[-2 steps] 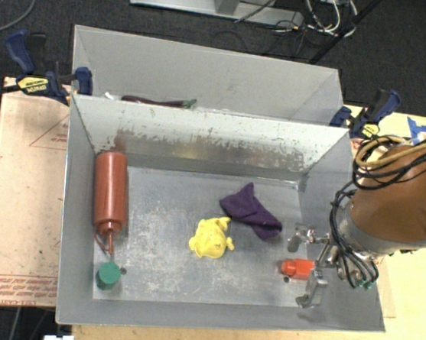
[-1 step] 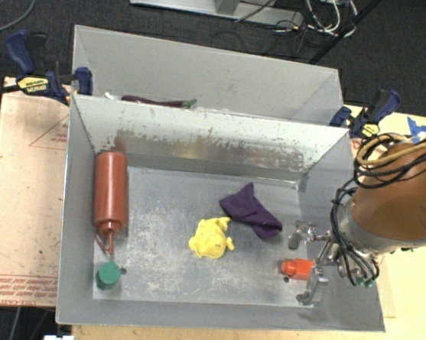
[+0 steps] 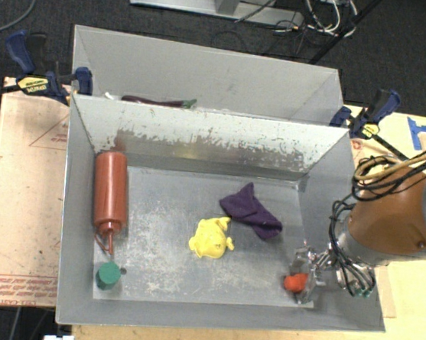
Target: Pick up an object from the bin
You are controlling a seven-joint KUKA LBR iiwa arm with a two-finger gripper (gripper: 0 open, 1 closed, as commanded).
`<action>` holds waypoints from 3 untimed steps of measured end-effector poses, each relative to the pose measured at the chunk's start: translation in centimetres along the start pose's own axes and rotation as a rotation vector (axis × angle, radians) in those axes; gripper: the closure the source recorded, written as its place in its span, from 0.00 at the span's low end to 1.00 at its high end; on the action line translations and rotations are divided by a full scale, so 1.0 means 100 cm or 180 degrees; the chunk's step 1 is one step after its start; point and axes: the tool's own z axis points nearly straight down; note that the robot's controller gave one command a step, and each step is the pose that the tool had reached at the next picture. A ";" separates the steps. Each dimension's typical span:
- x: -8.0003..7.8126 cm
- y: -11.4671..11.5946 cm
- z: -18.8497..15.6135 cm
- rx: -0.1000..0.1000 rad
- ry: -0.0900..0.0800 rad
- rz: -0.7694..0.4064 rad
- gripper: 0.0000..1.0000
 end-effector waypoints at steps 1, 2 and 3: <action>0.000 0.000 0.000 0.0000 0.0000 -0.0002 1.00; -0.008 -0.006 -0.046 -0.0005 0.0007 -0.0027 1.00; -0.016 -0.009 -0.132 0.0000 -0.0009 0.0160 1.00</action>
Offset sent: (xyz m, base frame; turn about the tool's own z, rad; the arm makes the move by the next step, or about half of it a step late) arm 0.0113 -0.0084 0.0606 -0.0126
